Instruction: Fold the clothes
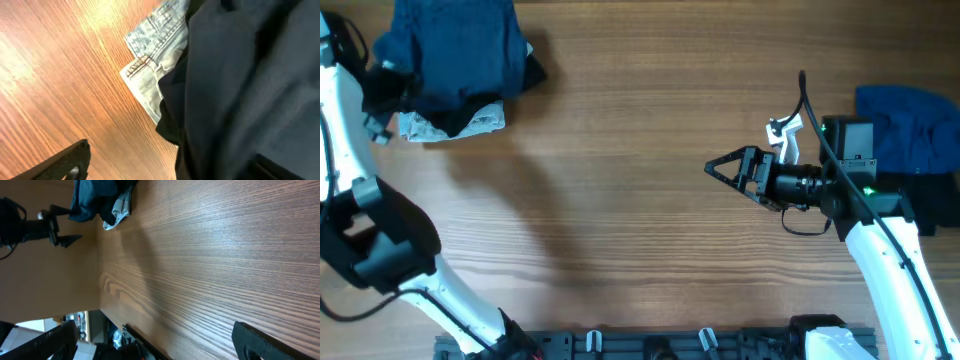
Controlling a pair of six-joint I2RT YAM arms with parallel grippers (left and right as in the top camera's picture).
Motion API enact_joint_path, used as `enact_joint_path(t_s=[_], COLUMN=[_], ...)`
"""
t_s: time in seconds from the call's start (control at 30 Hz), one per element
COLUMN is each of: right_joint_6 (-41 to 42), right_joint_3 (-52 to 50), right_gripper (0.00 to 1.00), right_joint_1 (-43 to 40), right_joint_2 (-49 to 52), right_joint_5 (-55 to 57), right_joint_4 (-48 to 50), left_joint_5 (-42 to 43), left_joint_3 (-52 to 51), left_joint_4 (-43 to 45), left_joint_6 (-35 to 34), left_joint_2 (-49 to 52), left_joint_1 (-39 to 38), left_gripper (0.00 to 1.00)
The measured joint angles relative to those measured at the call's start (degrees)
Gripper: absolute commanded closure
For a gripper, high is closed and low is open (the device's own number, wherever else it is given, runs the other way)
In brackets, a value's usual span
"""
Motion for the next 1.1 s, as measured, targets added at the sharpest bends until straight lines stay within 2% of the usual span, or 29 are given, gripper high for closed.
enact_joint_path(t_s=[0.1, 0.17, 0.2, 0.23, 0.27, 0.33, 0.37, 0.4, 0.5, 0.67, 0.83, 0.9, 1.0, 1.03, 1.1], right_joint_6=[0.0, 0.0, 0.0, 0.0, 0.0, 0.1, 0.2, 0.2, 0.2, 0.2, 0.2, 0.2, 0.2, 0.2, 0.2], right_joint_3=[0.0, 0.0, 0.0, 0.0, 0.0, 0.0, 0.0, 0.0, 0.0, 0.0, 0.0, 0.0, 0.0, 0.0, 0.0], right_gripper=[0.01, 0.01, 0.0, 0.01, 0.0, 0.0, 0.01, 0.01, 0.01, 0.0, 0.01, 0.01, 0.01, 0.01, 0.0], right_joint_1=[0.0, 0.0, 0.0, 0.0, 0.0, 0.0, 0.0, 0.0, 0.0, 0.0, 0.0, 0.0, 0.0, 0.0, 0.0], right_joint_2=[0.0, 0.0, 0.0, 0.0, 0.0, 0.0, 0.0, 0.0, 0.0, 0.0, 0.0, 0.0, 0.0, 0.0, 0.0], right_joint_5=[0.0, 0.1, 0.2, 0.3, 0.4, 0.5, 0.5, 0.5, 0.8, 1.6, 1.6, 1.6, 1.7, 1.8, 1.8], right_joint_4=[0.2, 0.9, 1.3, 1.6, 2.0, 1.7, 1.6, 1.4, 1.5, 1.5, 1.0, 1.0, 0.9, 0.9, 1.2], left_joint_5=[-1.4, -1.3, 0.2, 1.0, 1.4, 1.5, 0.8, 0.2, -3.5, -8.7, -17.7, -20.8, -21.7, -20.5, -14.6], left_joint_3=[-0.1, -0.1, 0.2, 0.2, 0.3, 0.4, 0.5, 0.4, 0.3, 0.2, 0.2, -0.2, -0.2, 0.2, 1.0], left_joint_4=[0.3, 2.3, 4.7, 9.2, 14.4, 22.8, 29.9, 32.5, 40.9, 45.6, 51.2, 51.3, 45.1, 37.7, 27.3], left_joint_6=[0.8, 3.4, 5.3, 6.1, 6.8, 7.6, 7.8, 7.9, 9.6, 18.4, 26.5, 27.8, 28.3, 28.4, 28.7], left_joint_2=[-8.0, -15.0, -18.5, -19.1, -18.5, -15.8, -11.2, -8.0, 3.9, 18.6, 19.8, 15.7, 2.4, -3.3, -8.7], left_joint_1=[0.0, -0.3, -1.2, -2.4, -3.8, -5.7, -7.3, -7.6, -7.6, -7.6, -7.9, -7.9, -9.1, -10.4, -12.6], left_gripper=[0.24, 0.36, 0.34, 0.21, 0.21, 0.2, 0.19, 0.17, 0.0, 0.0, 0.0, 0.0, 0.0, 0.0, 0.0])
